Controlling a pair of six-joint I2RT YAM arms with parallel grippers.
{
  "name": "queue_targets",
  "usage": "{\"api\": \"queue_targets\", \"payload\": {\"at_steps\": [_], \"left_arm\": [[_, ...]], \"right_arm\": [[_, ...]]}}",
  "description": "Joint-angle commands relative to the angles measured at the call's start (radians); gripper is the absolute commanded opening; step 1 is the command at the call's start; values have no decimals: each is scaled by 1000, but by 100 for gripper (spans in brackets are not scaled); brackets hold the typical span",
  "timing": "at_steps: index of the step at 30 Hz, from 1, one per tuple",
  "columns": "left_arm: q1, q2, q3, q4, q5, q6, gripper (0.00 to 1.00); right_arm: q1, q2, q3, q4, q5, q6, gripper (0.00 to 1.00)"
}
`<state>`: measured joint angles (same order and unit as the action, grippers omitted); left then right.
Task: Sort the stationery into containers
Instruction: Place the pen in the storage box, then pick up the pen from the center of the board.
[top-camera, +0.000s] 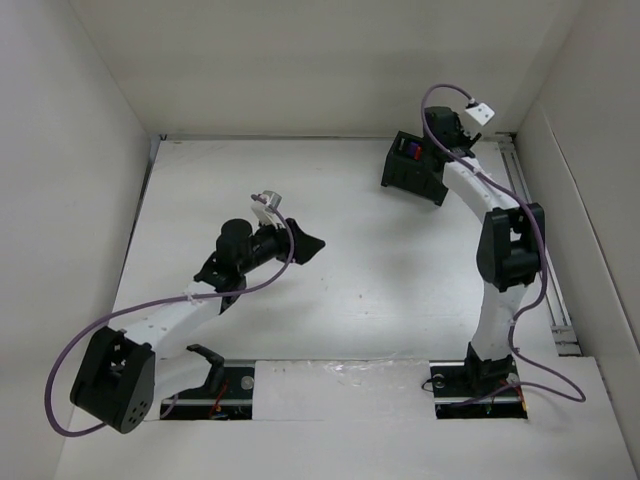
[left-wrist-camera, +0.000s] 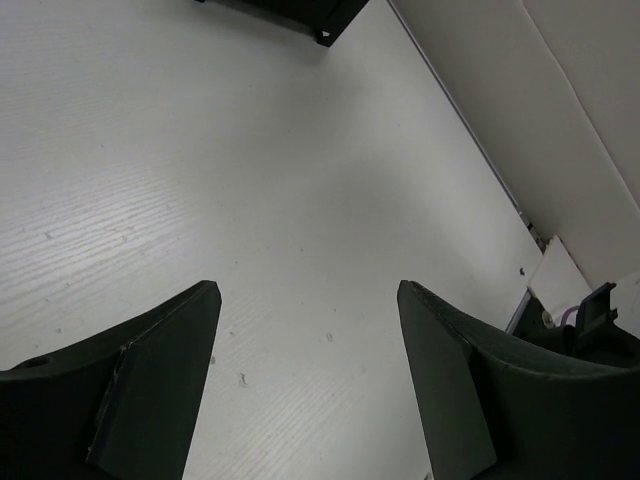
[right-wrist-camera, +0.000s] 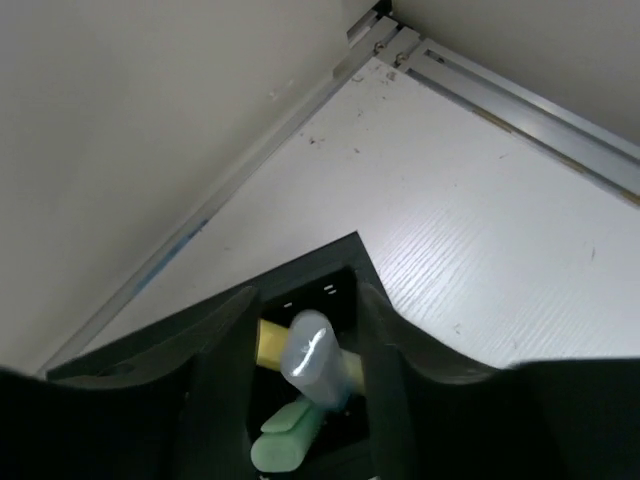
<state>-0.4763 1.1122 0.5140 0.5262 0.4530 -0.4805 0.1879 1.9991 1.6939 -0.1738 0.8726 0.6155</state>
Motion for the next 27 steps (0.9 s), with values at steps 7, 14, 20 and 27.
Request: {"api": "queue_targets", "payload": {"at_steps": [7, 14, 20, 27], "left_arm": [[-4, -35, -2, -78, -174, 5, 69], [-4, -118, 29, -270, -620, -10, 66], [79, -10, 80, -449, -758, -98, 70], [79, 119, 143, -564, -905, -170, 72]], "right_arm": [[59, -65, 41, 5, 62, 41, 91], [152, -391, -264, 51, -148, 243, 85], [243, -693, -689, 218, -256, 329, 0], [340, -885, -875, 229, -327, 329, 8]]}}
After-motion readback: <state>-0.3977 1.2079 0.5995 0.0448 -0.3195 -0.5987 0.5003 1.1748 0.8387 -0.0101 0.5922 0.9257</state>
